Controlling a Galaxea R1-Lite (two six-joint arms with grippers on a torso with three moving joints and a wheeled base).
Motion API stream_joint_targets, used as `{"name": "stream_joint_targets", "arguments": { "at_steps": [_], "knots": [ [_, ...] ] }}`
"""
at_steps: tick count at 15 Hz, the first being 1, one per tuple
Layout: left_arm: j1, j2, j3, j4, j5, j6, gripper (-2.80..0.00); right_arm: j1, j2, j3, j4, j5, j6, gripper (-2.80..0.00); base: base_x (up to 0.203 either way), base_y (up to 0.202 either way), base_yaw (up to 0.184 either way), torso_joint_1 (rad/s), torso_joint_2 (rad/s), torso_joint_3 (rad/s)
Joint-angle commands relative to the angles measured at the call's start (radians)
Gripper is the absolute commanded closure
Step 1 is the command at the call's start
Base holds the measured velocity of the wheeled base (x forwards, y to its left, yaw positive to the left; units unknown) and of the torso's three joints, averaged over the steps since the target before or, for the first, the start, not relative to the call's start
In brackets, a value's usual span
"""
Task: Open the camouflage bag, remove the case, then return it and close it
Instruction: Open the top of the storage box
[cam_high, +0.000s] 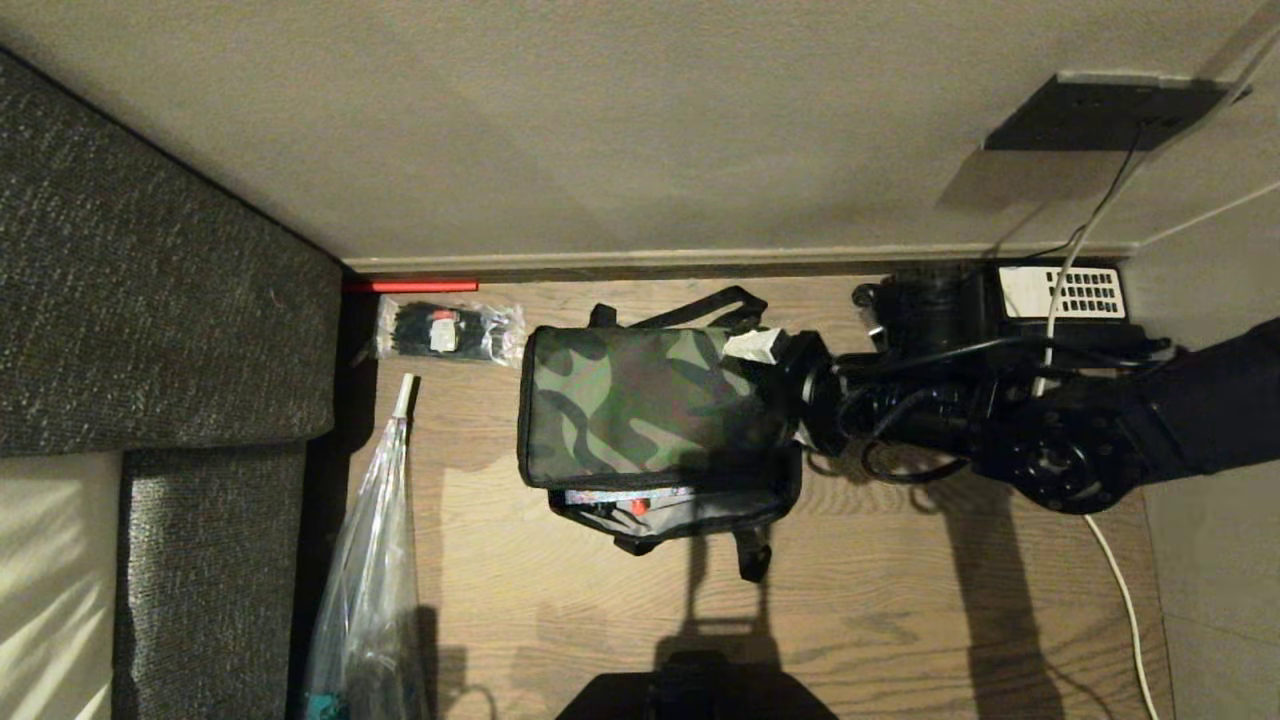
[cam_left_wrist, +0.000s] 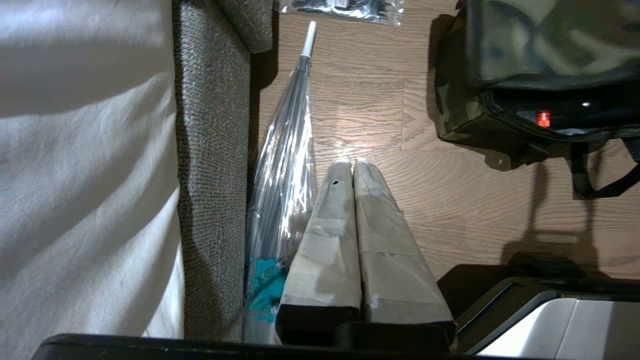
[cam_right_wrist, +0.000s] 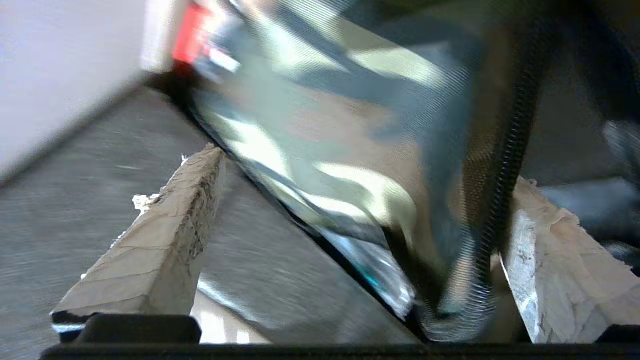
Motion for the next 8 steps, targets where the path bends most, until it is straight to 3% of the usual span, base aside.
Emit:
{"name": "stream_joint_targets", "arguments": {
  "at_steps": [1, 5, 8],
  "knots": [
    [0.000, -0.002, 0.002, 0.000, 0.000, 0.001, 0.00, -0.024, -0.092, -0.031, 0.005, 0.005, 0.013, -2.80, 0.000, 0.000, 0.000, 0.000, 0.00, 0.000],
    [0.000, -0.002, 0.002, 0.000, 0.000, -0.001, 0.00, -0.065, -0.167, -0.062, 0.002, 0.007, -0.002, -2.80, 0.000, 0.000, 0.000, 0.000, 0.00, 0.000],
    [0.000, -0.001, 0.003, 0.000, 0.000, 0.001, 0.00, -0.087, -0.197, -0.060, -0.006, 0.006, -0.061, -2.80, 0.000, 0.000, 0.000, 0.000, 0.00, 0.000]
  ]
}}
